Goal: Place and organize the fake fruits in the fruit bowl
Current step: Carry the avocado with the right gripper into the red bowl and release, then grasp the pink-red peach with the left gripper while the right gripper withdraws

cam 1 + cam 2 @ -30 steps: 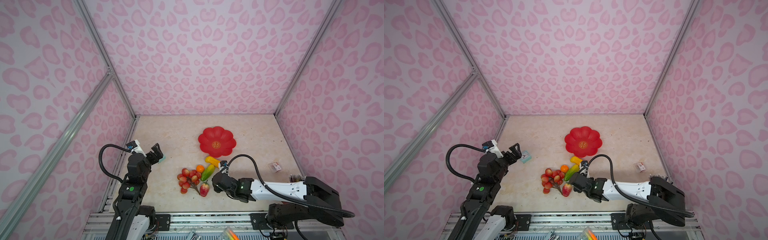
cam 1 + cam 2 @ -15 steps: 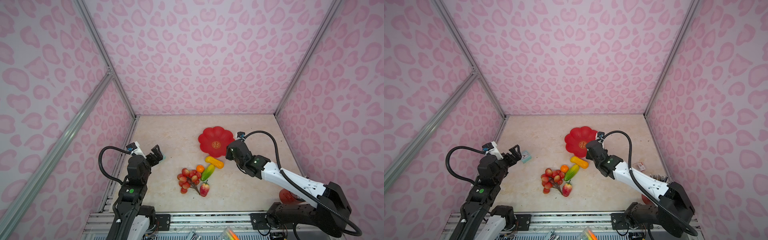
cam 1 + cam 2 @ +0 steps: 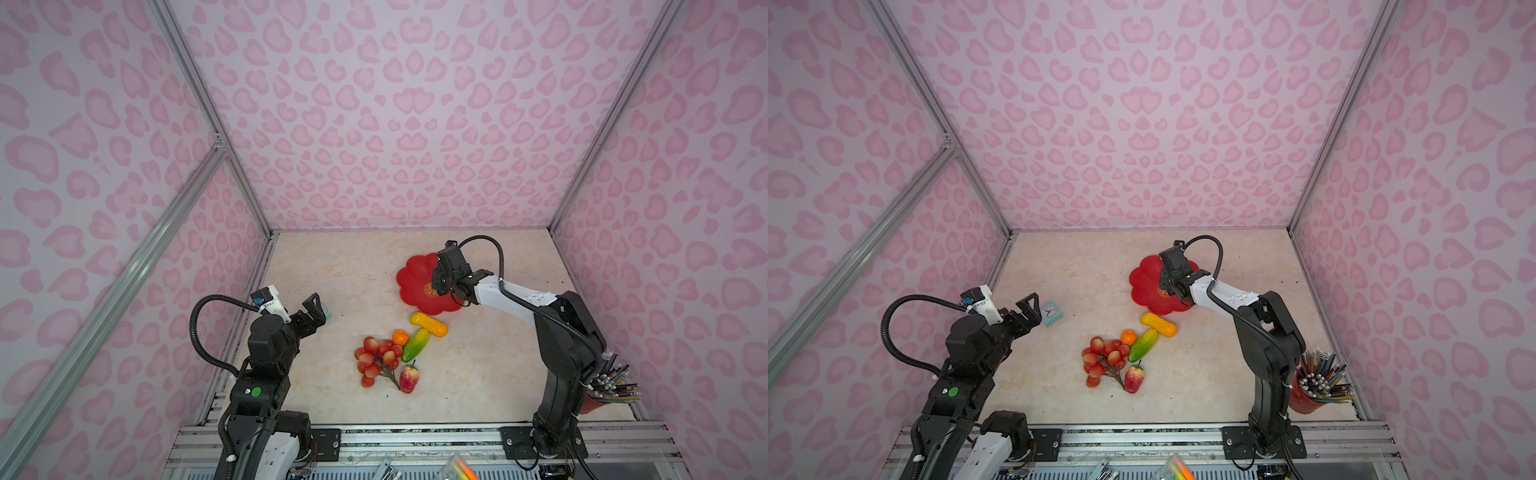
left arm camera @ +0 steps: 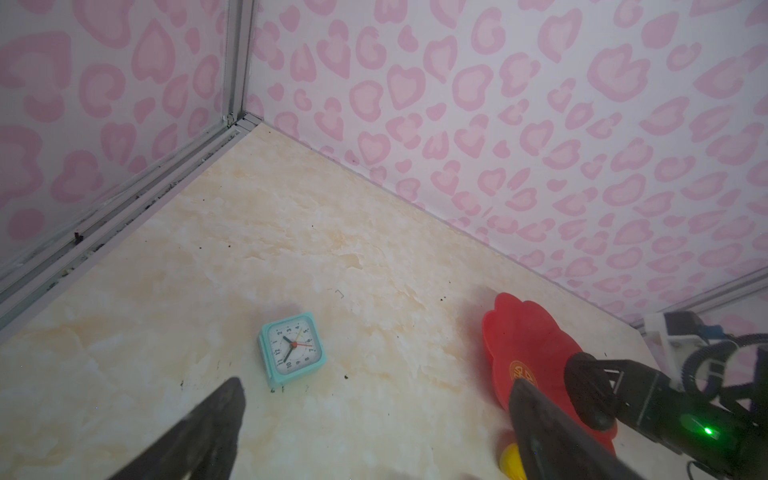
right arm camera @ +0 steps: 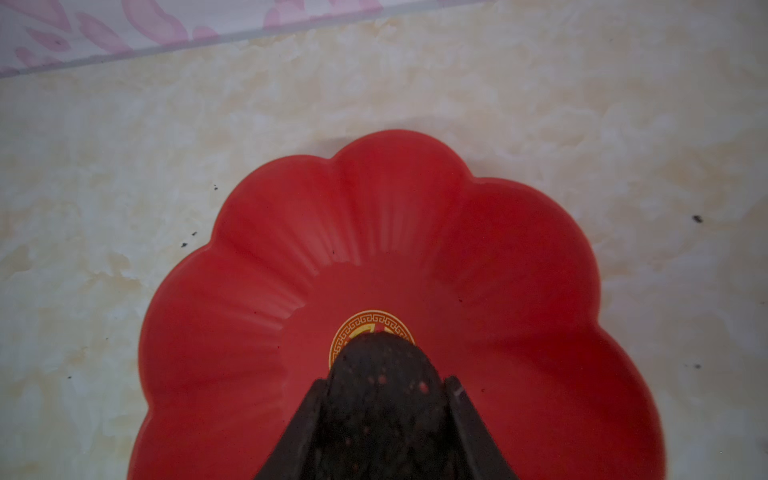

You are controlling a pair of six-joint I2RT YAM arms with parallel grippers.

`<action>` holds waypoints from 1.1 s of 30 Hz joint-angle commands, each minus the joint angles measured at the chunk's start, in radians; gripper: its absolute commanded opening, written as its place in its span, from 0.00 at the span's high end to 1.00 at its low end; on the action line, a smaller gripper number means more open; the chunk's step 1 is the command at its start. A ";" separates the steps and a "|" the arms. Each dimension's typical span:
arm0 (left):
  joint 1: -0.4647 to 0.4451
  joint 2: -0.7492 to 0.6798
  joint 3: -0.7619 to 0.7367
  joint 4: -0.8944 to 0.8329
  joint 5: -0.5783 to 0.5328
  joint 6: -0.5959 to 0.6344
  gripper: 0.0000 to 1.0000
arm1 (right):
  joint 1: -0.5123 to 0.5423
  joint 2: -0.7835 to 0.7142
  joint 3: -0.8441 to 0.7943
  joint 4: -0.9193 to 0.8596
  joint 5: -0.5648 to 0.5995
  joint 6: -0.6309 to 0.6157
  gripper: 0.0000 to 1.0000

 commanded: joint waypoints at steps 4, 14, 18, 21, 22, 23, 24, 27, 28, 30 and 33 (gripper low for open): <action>0.000 0.024 0.042 -0.047 0.152 0.047 0.05 | -0.005 0.132 0.066 0.017 0.013 0.010 0.61; -0.047 0.101 0.045 -0.045 0.333 -0.010 0.13 | -0.010 0.172 0.107 -0.006 0.015 0.021 0.31; -0.173 0.138 0.025 -0.026 0.320 -0.034 0.15 | -0.010 0.021 0.011 0.071 0.059 0.024 0.20; -0.311 0.160 0.018 -0.035 0.256 -0.033 0.15 | -0.010 -0.146 -0.100 0.138 0.096 0.028 0.12; -0.350 0.165 0.012 -0.035 0.237 -0.036 0.15 | -0.009 -0.185 -0.127 0.146 0.102 0.029 0.10; -0.394 0.171 0.005 -0.036 0.216 -0.040 0.16 | -0.008 -0.234 -0.160 0.151 0.110 0.033 0.10; -0.438 0.175 -0.003 -0.039 0.196 -0.046 0.16 | -0.008 -0.283 -0.192 0.149 0.118 0.036 0.08; -0.566 0.189 -0.028 -0.043 0.137 -0.068 0.17 | -0.009 -0.402 -0.292 0.140 0.134 0.049 0.08; -0.605 0.193 -0.037 -0.040 0.123 -0.077 0.18 | -0.009 -0.438 -0.324 0.139 0.138 0.056 0.07; -0.678 0.210 -0.059 -0.029 0.108 -0.097 0.18 | -0.008 -0.517 -0.395 0.134 0.144 0.076 0.07; -0.777 0.248 -0.047 -0.042 0.076 -0.099 0.18 | -0.004 -0.615 -0.490 0.133 0.154 0.097 0.02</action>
